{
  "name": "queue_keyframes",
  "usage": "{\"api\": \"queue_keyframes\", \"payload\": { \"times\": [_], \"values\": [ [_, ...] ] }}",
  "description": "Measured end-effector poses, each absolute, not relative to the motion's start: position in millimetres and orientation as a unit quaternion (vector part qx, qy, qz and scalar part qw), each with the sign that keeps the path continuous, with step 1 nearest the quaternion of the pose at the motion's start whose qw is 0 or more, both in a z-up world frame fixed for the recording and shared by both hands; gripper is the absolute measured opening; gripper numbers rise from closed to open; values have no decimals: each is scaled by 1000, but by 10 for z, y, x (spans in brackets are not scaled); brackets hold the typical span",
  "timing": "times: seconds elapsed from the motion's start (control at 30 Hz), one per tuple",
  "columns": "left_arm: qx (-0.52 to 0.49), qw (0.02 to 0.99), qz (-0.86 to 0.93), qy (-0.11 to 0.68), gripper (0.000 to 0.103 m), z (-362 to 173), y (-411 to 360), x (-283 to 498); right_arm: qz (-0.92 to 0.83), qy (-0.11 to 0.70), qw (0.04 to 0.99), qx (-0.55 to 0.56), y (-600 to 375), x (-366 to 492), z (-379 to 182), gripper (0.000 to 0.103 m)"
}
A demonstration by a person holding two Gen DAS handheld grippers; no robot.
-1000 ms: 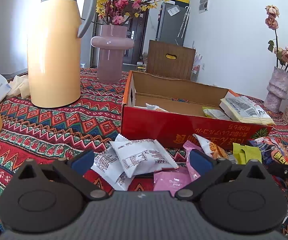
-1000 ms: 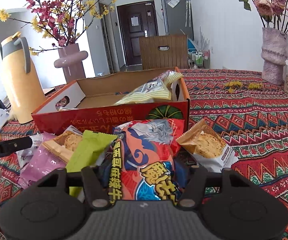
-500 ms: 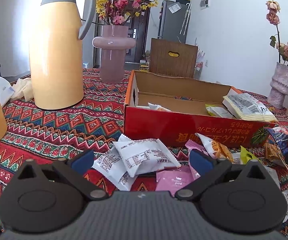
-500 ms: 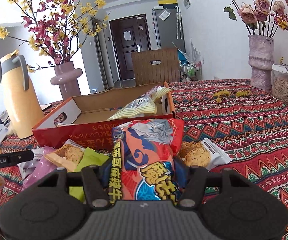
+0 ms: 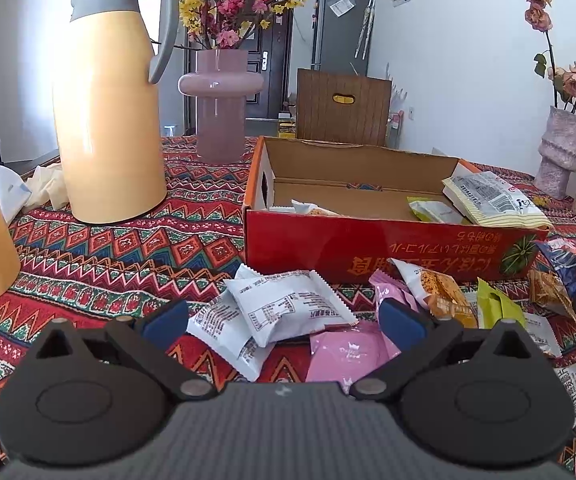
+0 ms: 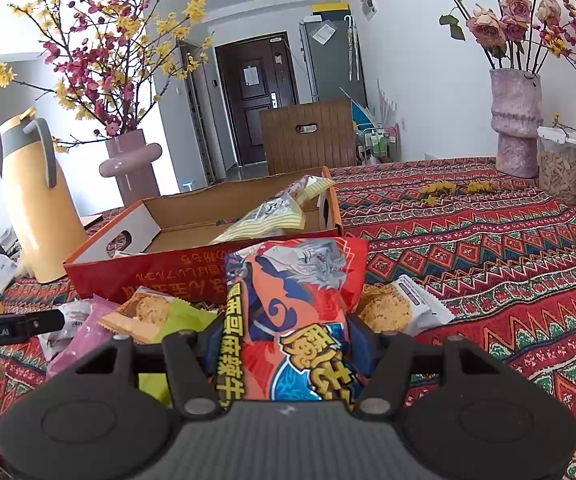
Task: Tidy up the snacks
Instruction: 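Close the right tool on the orange-and-blue snack bag and lift it, then grasp the small white packet with the left tool while the right holds the bag, then carry the white packet and orange-and-blue bag over the cardboard box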
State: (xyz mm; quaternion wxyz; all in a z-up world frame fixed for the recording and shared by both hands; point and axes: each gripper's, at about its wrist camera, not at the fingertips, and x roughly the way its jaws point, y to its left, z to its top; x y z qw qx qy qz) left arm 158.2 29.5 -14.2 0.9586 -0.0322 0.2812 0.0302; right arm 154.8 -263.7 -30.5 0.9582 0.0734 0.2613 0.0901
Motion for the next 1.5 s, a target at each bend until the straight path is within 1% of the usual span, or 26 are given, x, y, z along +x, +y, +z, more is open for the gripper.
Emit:
{"api": "queue_keyframes", "payload": {
  "times": [0.3,0.53,0.6,0.63,0.7,0.77,0.8,0.83,0.9,1.03,1.1,1.13,1.17,1.2,1.3,1.43,1.5],
  "values": [
    [-11,949,61,308,103,-58,219,1857,69,252,962,81,-2772,1551,-292,59],
    [-23,936,92,340,103,-119,179,2155,55,251,962,90,-2901,1608,-320,59],
    [-22,931,100,351,100,-164,171,2238,54,252,962,93,-2923,1619,-329,59],
    [-20,928,102,358,98,-192,168,2272,53,253,962,94,-2937,1625,-339,59],
    [-18,924,104,368,90,-236,165,2310,53,254,961,96,-2956,1643,-349,59],
    [-14,920,108,376,85,-275,164,2334,53,255,960,98,-2968,1659,-361,60],
    [-15,919,108,379,80,-288,169,2338,53,256,960,98,-2972,1668,-368,59],
    [-16,918,106,381,76,-299,175,2340,54,257,960,98,-2964,1676,-372,59],
    [-17,918,103,384,65,-315,187,2327,56,259,959,98,-2953,1687,-377,59],
    [-11,921,92,378,57,-315,196,2262,57,258,959,99,-2947,1687,-374,59],
    [-9,924,90,372,46,-301,215,2234,57,258,959,99,-2945,1684,-372,59],
    [-9,925,87,369,44,-280,222,2209,58,258,959,98,-2948,1683,-371,59],
    [-10,927,85,366,39,-269,237,2189,59,258,959,98,-2943,1678,-369,59],
    [-12,928,81,363,28,-255,251,2168,59,258,959,97,-2939,1672,-367,59],
    [-15,933,70,353,21,-202,281,2096,62,256,960,95,-2918,1650,-354,59],
    [-16,938,65,340,18,-161,309,2007,64,254,961,92,-2901,1614,-332,59],
    [-17,940,61,336,15,-145,323,1970,64,252,961,90,-2886,1594,-316,59]
  ]
}}
